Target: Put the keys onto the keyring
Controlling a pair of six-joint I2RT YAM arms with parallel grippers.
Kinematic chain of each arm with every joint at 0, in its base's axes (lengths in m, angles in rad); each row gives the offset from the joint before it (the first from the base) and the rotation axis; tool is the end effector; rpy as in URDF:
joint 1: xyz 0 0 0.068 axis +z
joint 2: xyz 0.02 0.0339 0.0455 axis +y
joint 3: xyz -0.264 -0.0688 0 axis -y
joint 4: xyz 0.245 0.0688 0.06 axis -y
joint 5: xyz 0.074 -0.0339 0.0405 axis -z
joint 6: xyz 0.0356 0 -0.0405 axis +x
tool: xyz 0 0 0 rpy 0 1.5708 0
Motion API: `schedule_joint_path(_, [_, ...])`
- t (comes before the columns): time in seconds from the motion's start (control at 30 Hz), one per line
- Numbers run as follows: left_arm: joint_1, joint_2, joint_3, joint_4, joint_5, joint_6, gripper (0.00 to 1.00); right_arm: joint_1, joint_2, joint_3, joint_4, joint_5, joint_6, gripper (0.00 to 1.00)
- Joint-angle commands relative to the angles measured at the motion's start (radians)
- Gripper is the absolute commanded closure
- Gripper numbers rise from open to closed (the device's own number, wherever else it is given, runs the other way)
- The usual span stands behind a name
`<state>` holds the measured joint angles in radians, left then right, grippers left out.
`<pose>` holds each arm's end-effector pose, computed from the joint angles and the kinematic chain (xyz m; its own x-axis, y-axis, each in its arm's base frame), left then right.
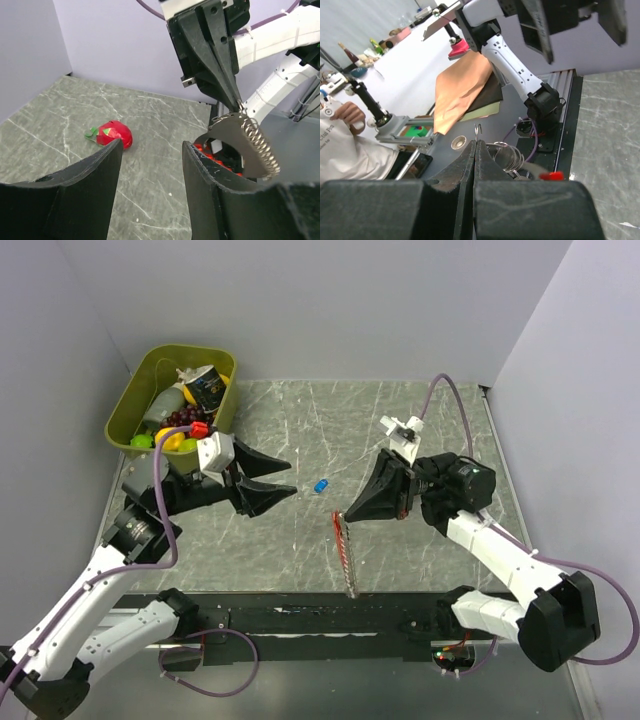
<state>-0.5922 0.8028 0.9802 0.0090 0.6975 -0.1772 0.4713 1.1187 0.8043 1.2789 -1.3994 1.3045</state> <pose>0.1255 -0.1120 0.4245 -0.0164 -0.1518 -0.9883 0.9637 0.2609 -0.0561 0.1639 0.1229 0.3981 -0.3647 -0.0012 -0.9311 -0.8584 -0.3871 0.3367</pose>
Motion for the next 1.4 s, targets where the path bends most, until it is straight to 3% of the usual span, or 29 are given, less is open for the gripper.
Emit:
schedule_joint_path(0.0, [0.005, 0.021, 0.008, 0.000, 0.053, 0.010, 0.44, 0.003, -0.017, 0.044, 0.362, -0.003, 0.016, 1.00])
schedule_joint_path(0.43, [0.005, 0.114, 0.058, -0.044, 0.180, 0.047, 0.45, 0.009, 0.061, 0.039, 0.362, -0.006, -0.004, 1.00])
schedule_joint_path(0.83, [0.005, 0.124, 0.008, -0.076, -0.124, 0.036, 0.45, -0.034, 0.247, -0.103, 0.182, 0.060, -0.209, 1.00])
schedule_joint_path(0.9, [0.005, 0.125, -0.004, -0.078, -0.174, 0.030, 0.45, -0.058, 0.233, -0.126, 0.091, 0.112, -0.330, 1.00])
schedule_joint_path(0.97, [0.005, 0.133, -0.009, -0.080, -0.208, 0.027, 0.45, -0.068, 0.178, -0.154, -0.126, 0.163, -0.442, 1.00])
schedule_joint_path(1.03, [0.005, 0.133, -0.014, -0.084, -0.230, 0.024, 0.45, -0.069, 0.123, -0.149, -0.473, 0.293, -0.676, 1.00])
schedule_joint_path(1.13, [0.005, 0.144, -0.012, -0.096, -0.269, 0.018, 0.45, -0.069, 0.023, -0.137, -0.793, 0.525, -0.887, 1.00])
schedule_joint_path(1.37, [0.005, 0.157, -0.009, -0.110, -0.322, 0.010, 0.44, -0.069, -0.075, -0.122, -1.128, 0.937, -1.065, 1.00])
